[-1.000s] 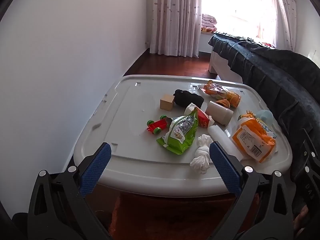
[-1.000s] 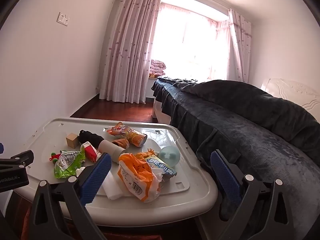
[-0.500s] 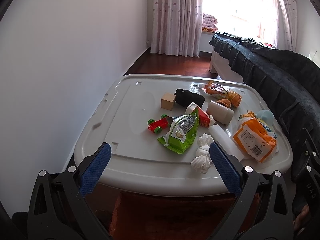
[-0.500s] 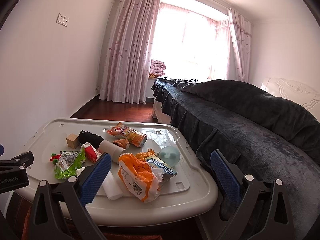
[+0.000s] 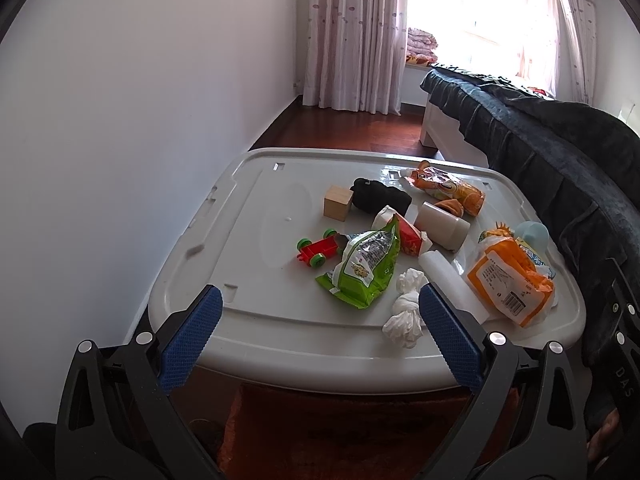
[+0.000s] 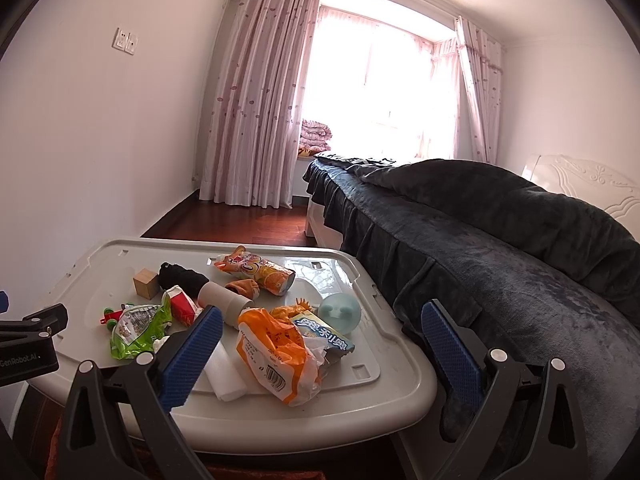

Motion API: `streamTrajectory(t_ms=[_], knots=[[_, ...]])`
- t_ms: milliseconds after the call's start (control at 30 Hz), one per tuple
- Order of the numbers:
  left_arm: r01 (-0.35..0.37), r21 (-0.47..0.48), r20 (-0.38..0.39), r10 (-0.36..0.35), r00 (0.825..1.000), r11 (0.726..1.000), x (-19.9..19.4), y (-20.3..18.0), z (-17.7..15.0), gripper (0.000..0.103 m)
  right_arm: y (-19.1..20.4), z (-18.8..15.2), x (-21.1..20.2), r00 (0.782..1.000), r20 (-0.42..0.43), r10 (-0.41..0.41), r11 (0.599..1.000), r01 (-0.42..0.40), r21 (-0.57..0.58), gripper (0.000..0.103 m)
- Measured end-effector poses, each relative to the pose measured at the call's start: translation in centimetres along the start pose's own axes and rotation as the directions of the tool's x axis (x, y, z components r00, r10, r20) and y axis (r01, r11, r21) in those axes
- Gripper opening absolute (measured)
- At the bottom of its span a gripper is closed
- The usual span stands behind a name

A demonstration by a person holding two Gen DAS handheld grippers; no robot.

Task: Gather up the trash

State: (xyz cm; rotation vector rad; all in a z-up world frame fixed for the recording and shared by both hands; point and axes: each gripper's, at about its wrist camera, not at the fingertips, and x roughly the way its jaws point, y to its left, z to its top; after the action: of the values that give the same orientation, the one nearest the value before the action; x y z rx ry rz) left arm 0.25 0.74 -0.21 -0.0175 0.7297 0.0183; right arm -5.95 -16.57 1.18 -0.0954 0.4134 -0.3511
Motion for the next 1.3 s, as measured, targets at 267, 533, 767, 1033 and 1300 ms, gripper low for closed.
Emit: streamTrajectory(t_ms=[267, 533, 767, 1033, 1300], knots=[[0.0, -0.001, -0.001, 0.0, 1.0, 1.0, 0.13, 0.02, 0.09, 0.096, 0.03, 0.25, -0.02, 1.0, -0.001, 0.001, 1.0, -0.001, 0.002, 0.098], [0.001, -0.001, 0.0, -0.001, 1.0, 1.0, 0.12, 0.04, 0.05, 0.096, 0.01, 0.24, -0.03, 1.0, 0.001, 0.003, 1.0, -0.003, 0.003, 0.098], [0.003, -0.004, -0.002, -0.003, 1.0, 1.0, 0.17, 0.08, 0.14, 0.096, -0.03, 0.22, -0.04, 1.0, 0.002, 0.003, 1.0, -0.003, 0.003, 0.098], [0.004, -0.004, -0.002, -0.004, 1.0, 1.0, 0.12, -0.01, 0.18, 0.096, -0.01, 0.34, -0.08, 1.0, 0.004, 0.004, 1.0, -0.004, 0.003, 0.098], [0.004, -0.002, -0.007, -0.004, 1.0, 1.0, 0.26, -0.3, 0.05, 0.096, -0.02, 0.75, -0.33, 1.0, 0.016, 0.0, 1.0, 0.0, 0.009, 0.098]])
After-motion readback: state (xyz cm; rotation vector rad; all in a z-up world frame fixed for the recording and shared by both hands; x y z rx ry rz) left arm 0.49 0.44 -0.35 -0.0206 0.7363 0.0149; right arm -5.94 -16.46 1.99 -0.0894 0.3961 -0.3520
